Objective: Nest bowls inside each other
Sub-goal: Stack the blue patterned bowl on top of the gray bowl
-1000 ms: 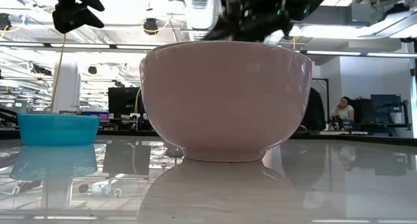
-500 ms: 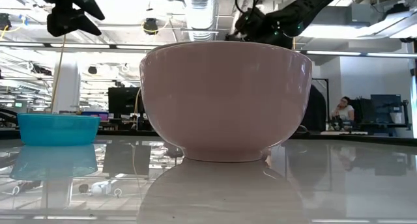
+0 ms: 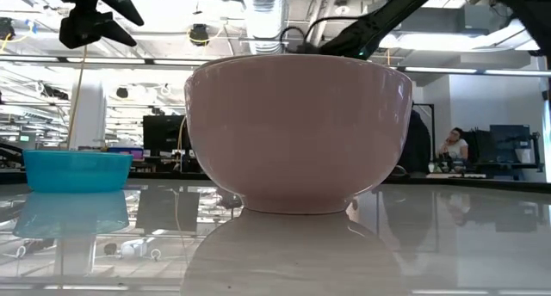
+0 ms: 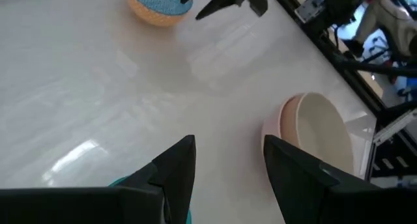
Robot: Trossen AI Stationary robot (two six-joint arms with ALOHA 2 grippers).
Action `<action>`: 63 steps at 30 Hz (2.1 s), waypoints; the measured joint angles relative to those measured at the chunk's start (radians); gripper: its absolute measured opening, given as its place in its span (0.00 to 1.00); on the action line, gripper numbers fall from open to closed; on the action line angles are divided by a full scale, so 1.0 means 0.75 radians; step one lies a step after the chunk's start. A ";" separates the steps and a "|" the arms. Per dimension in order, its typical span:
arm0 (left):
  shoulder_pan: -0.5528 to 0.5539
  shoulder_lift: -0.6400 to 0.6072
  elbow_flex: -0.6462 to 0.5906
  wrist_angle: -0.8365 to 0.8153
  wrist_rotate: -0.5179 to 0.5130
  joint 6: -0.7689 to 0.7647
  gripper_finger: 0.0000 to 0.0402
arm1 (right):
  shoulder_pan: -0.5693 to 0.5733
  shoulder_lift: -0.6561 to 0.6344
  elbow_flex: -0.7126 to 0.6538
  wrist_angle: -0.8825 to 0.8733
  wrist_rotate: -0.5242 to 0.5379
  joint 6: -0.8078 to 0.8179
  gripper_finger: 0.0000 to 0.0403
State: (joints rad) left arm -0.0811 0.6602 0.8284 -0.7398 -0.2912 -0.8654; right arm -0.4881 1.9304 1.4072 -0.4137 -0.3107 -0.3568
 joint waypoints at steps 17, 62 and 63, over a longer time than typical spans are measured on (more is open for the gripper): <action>0.000 0.149 0.000 0.119 -0.012 0.011 0.42 | -0.017 0.275 0.411 -0.418 0.114 0.076 0.10; 0.000 -0.349 0.000 -0.066 -0.061 0.306 0.42 | 1.203 -0.630 -0.026 -0.095 0.692 1.475 0.11; 0.000 -0.349 0.000 -0.066 -0.061 0.305 0.42 | 1.223 -0.641 -0.082 0.073 0.692 1.481 0.11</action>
State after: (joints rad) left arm -0.0811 0.3981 0.8284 -0.7895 -0.3371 -0.6365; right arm 0.4292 1.4494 1.3456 -0.3589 0.2082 0.7537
